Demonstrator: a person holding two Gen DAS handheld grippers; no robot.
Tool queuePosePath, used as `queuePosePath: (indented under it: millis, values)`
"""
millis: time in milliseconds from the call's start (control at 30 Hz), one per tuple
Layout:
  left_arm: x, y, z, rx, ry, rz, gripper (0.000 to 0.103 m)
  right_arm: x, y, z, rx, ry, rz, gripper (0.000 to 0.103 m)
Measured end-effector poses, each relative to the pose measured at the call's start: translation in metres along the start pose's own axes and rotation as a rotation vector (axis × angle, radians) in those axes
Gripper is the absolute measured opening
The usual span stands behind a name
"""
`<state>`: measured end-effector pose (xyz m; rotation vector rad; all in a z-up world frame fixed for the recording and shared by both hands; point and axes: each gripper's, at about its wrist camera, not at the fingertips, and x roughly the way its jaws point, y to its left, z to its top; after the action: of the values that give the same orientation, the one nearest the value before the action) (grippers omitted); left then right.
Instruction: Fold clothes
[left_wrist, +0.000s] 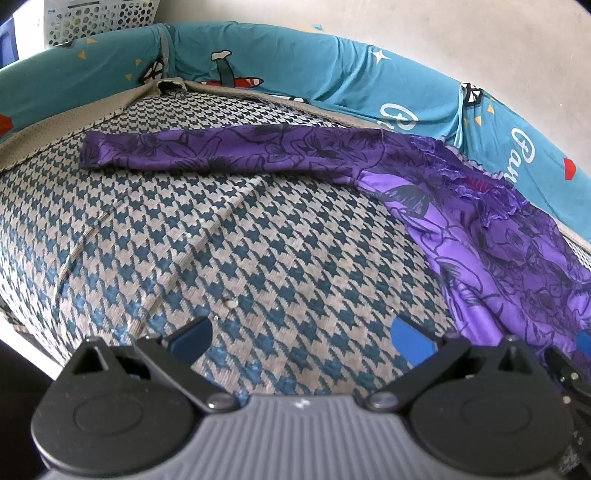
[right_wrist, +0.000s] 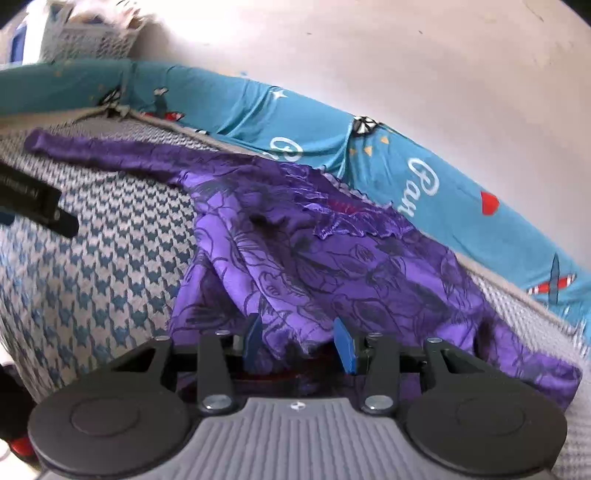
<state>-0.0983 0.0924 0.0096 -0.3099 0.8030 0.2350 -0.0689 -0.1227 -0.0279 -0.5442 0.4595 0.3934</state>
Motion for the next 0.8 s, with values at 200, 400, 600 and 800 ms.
queuePosePath:
  millis: [200,400,600,800]
  values:
    - [0.001,0.0,0.0,0.005,0.007,0.001,0.103,0.015,0.006,-0.003,-0.065,0.028,-0.013,0.042]
    - [0.002,-0.001,-0.001,0.016,0.012,-0.002,0.103,0.024,0.006,-0.008,-0.049,0.056,0.011,0.037]
    - [0.001,-0.001,-0.001,0.023,0.009,-0.004,0.103,0.026,0.006,-0.011,-0.035,0.058,0.01,0.024]
    - [-0.001,0.001,0.0,0.023,-0.005,0.003,0.103,0.018,-0.004,0.002,0.081,0.068,0.075,0.014]
